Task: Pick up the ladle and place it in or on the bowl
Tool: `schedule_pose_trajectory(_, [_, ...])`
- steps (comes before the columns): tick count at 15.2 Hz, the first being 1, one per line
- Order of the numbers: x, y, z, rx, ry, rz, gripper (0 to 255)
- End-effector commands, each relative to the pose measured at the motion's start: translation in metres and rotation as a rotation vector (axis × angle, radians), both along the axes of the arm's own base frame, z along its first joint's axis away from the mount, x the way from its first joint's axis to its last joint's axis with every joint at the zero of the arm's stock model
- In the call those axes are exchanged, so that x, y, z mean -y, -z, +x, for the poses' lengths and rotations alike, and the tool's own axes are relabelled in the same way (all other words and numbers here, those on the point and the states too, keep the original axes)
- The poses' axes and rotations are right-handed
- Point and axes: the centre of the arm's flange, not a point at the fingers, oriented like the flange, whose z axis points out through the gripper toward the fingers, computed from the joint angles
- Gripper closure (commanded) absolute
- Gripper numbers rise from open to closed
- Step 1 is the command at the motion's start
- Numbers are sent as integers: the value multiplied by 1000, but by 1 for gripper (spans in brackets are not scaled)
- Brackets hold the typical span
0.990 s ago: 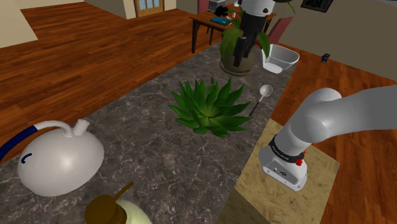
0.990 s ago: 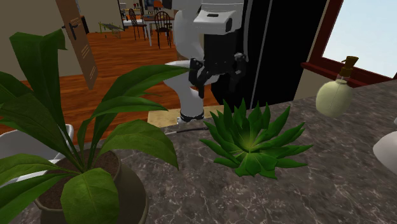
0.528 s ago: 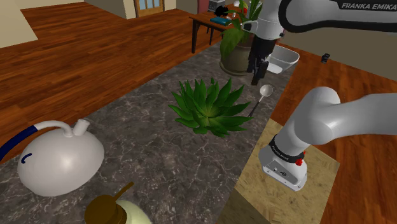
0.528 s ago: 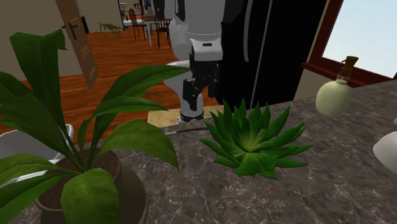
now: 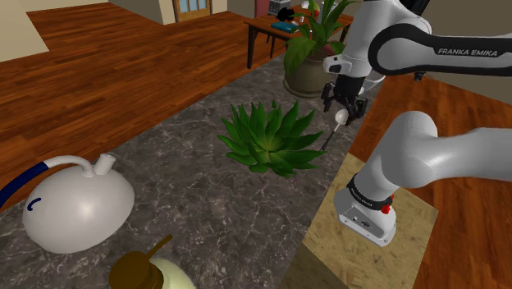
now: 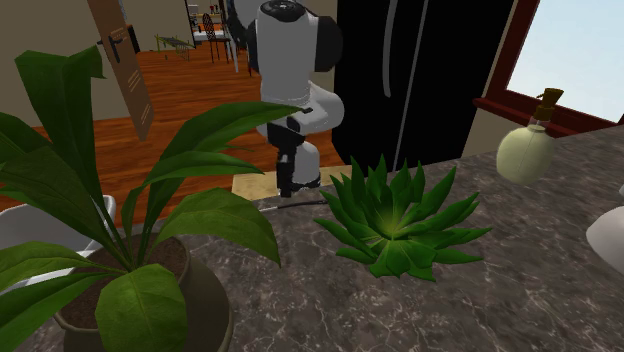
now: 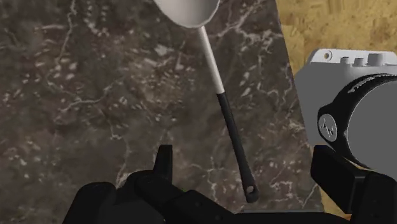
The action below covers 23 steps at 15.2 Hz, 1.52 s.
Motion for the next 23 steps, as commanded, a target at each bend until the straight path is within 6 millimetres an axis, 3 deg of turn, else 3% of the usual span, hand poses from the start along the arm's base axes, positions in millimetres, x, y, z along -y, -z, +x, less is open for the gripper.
schedule_pose_trajectory(1, [17, 20, 0, -12, -181, 4, 0])
schedule_pose_trajectory(3, [34, 39, 1, -23, -344, 10, 0])
schedule_pose_trajectory(11, [36, 79, -3, -23, -348, 10, 0])
schedule_pose_trajectory(19, [36, 79, -3, -23, -348, 10, 0])
schedule_pose_trajectory(20, [36, 79, -3, -23, -348, 10, 255])
schedule_pose_trajectory(23, [36, 79, -3, -23, -348, 10, 255])
